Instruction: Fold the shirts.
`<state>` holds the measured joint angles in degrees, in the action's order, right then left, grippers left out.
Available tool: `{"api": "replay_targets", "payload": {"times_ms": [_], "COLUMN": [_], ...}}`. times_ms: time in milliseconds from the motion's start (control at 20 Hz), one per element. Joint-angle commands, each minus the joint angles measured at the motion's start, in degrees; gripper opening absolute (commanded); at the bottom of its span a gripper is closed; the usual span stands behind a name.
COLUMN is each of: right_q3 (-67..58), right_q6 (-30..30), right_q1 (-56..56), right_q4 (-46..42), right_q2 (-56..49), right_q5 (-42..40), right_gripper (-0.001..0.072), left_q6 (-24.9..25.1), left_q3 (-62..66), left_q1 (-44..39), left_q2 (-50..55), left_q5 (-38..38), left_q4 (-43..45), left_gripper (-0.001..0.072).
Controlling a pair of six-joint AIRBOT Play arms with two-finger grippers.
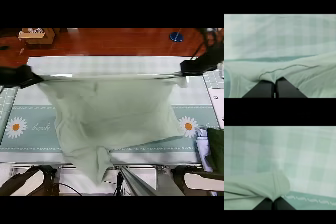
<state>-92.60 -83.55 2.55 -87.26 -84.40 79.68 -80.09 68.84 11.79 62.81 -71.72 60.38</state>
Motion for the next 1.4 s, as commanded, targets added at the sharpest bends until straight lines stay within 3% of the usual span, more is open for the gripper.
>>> {"api": "replay_targets", "payload": {"times_ms": [0, 200, 350, 600, 750, 850, 900, 950, 1000, 1050, 1200, 1350], "right_q3": [0.33, 0.33, 0.33, 0.35, 0.35, 0.31, -0.13, -1.57, -3.61, -6.16, -10.91, -10.95], "right_q6": [0.2, -0.28, -0.28, -0.9, -0.9, -0.87, -0.81, 0.39, 2.01, 3.89, 3.8, 2.6], "right_q1": [0.02, 0.02, 0.02, 0.02, 0.02, 0.02, 0.04, 0.2, 0.35, 0.76, 4.66, 9.66], "right_q4": [1.92, 2.78, 2.75, 2.93, 2.75, 2.78, 2.75, 2.36, 1.25, -1.33, -4.74, -12.83], "right_q2": [-7.17, -9.49, -11.47, -15.21, -16.59, -16.5, -16.17, -15.58, -14.53, -12.83, -5.66, -0.59], "right_q5": [-13.9, -29.31, -35.69, -40.39, -38.51, -37.46, -35.91, -32.89, -29.16, -24.65, -16.52, -5.46], "right_gripper": [0.0031, 0.0031, 0.0031, 0.0031, 0.0033, 0.005, 0.0165, 0.0309, 0.0393, 0.0423, 0.0499, 0.0499], "left_q6": [1.7, 2.8, 4.68, 4.66, 4.63, 4.63, 4.66, 4.66, 4.66, 4.63, 4.59, 3.34], "left_q3": [0.13, 0.83, 0.83, 0.81, 0.79, 0.79, 0.83, 1.18, 2.29, 4.39, 10.43, 8.26], "left_q1": [-2.29, -6.36, -9.05, -12.87, -14.95, -15.58, -15.5, -14.75, -13.33, -11.08, -2.36, 4.81], "left_q2": [12.7, 19.45, 21.92, 25.11, 27.52, 28.35, 28.09, 27.17, 25.94, 24.41, 20.2, 18.29], "left_q5": [10.51, 23.52, 33.38, 46.14, 46.14, 43.95, 42.66, 40.37, 36.44, 30.18, 7.61, -13.25], "left_q4": [-3.17, -3.85, -3.85, -3.85, -3.85, -3.85, -3.82, -3.74, -2.82, -1.2, 2.71, 2.67], "left_gripper": [0.002, 0.002, 0.002, 0.002, 0.0021, 0.0034, 0.0135, 0.0298, 0.043, 0.0491, 0.049, 0.0491]}}
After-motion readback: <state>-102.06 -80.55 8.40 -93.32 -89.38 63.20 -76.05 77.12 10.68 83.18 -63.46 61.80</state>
